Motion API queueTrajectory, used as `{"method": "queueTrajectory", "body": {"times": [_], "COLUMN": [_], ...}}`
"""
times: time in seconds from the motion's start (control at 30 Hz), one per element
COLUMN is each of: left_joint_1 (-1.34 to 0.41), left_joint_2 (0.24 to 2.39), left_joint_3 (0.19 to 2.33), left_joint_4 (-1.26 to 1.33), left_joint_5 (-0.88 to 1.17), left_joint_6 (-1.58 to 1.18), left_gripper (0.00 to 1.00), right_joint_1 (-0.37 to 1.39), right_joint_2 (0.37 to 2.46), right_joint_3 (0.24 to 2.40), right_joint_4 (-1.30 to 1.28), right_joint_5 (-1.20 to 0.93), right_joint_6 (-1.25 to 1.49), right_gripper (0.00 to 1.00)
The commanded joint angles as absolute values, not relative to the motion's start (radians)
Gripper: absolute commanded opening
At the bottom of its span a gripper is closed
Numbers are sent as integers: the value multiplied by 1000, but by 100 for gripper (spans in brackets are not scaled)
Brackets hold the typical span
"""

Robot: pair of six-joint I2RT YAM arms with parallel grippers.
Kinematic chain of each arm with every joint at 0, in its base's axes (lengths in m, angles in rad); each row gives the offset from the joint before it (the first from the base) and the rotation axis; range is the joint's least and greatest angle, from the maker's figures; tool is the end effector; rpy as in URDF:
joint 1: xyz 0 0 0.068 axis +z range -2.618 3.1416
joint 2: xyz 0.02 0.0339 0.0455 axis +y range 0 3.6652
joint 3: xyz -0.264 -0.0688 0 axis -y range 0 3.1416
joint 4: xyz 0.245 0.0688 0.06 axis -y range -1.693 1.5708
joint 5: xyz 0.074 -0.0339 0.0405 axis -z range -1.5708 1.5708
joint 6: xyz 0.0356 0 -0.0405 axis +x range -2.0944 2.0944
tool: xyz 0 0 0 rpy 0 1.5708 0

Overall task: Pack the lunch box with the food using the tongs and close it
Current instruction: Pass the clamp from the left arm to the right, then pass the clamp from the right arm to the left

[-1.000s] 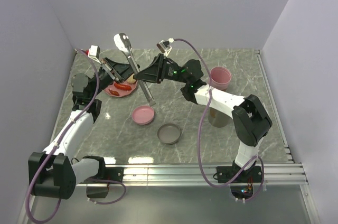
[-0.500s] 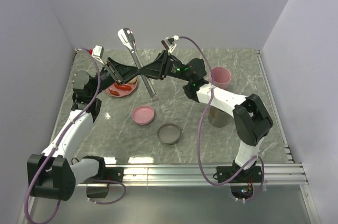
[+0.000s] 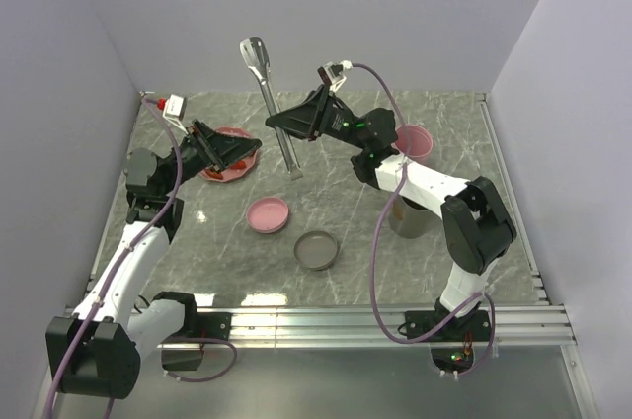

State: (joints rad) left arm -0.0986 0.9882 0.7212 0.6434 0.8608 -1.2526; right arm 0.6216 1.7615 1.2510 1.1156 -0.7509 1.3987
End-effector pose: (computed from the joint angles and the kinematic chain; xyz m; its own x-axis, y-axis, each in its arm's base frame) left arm 0.2136 -0.0483 0.3629 -0.6131 -0.5615 -0.5557 0.5871 0.1468 -0.7961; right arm 0.3073 0.2500 0.3623 -0.7897 0.3203 -0.5232 -0.6066 -0.2805 0.7438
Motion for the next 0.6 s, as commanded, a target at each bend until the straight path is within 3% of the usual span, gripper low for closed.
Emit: {"method": "queueTrajectory", "body": {"times": [0.0, 0.2, 0.3, 0.43, 0.57], "left_joint_1": [-101, -101, -101, -60, 76], "left_joint_2": [965, 979, 986, 1009, 1011], "left_joint_3": [715, 736, 768, 844, 857], "left_joint_4": [707, 660, 562, 427, 405], "left_joint_5": [896, 884, 877, 903, 952], "left_joint_6": [-1238, -1206, -1149, -1100, -1108], "left_gripper": [63, 65, 66, 66, 66], "right_joint_1": [618, 620, 618, 621, 620], "right_joint_2": [1710, 1709, 1686, 1661, 1670], "right_joint_3": [1264, 1270, 1288, 1400, 1515], "right_joint_4": [1203, 1175, 1021, 479, 183], "right_joint_5": [-706, -713, -755, -770, -718], "right_joint_6": [1422, 1384, 1232, 861, 568], "right_gripper": [49, 49, 47, 46, 47]}}
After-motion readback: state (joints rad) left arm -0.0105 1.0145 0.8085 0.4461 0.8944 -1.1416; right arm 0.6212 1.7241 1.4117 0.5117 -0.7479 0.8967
